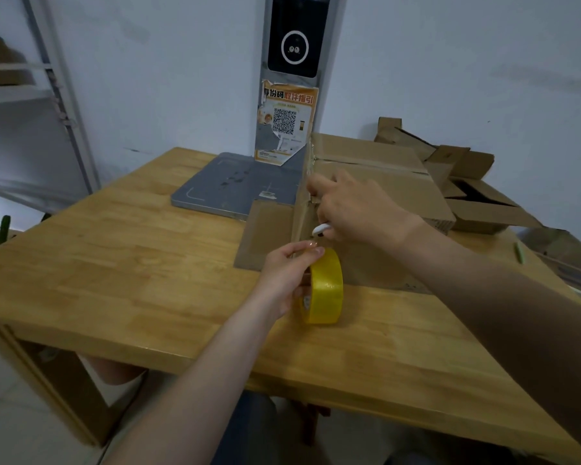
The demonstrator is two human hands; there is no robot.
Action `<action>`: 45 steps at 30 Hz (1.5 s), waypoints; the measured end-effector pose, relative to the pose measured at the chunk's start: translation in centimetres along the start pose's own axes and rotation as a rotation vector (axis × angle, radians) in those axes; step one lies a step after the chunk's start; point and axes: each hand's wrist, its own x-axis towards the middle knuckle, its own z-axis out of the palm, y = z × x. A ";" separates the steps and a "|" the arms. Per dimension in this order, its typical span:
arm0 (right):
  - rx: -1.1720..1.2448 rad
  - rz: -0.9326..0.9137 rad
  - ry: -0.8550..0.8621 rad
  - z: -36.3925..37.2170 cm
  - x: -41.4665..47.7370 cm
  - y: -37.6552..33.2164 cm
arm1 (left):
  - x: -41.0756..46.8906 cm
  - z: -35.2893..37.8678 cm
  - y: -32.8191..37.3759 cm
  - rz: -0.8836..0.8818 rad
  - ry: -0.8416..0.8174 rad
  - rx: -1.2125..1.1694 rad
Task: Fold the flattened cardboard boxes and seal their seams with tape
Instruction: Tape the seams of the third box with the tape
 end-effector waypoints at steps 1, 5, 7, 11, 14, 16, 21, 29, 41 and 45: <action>-0.008 -0.002 -0.010 -0.1 0.0 0.0 | 0.1 0.0 0.1 -0.005 0.001 0.005; -0.062 0.013 -0.020 -0.4 0.3 -0.5 | 0.2 0.3 0.4 -0.019 0.005 0.024; -0.073 0.020 -0.022 -0.4 0.5 -0.7 | 0.2 0.5 0.4 -0.020 0.006 0.025; -0.083 0.007 -0.023 -0.5 0.6 -0.8 | 0.1 0.6 0.3 -0.006 0.014 0.020; -0.069 -0.009 -0.020 -0.4 0.4 -0.4 | -0.1 0.2 0.0 0.004 0.018 0.024; -0.036 -0.016 -0.024 -0.4 0.1 0.1 | 0.0 -0.2 -0.1 0.008 0.027 0.042; 0.064 -0.043 -0.061 0.9 -1.2 1.9 | 0.0 -1.2 0.1 -0.030 0.063 0.059; 0.294 0.002 0.021 2.9 -3.2 3.1 | 0.0 -1.4 -0.4 -0.022 0.065 0.119; 0.273 0.234 0.087 11.6 -13.4 -2.8 | -0.5 -3.5 -0.1 0.095 0.177 0.216; 0.259 0.233 -0.052 13.5 -14.7 -4.1 | -0.8 -3.6 0.0 0.114 0.217 0.255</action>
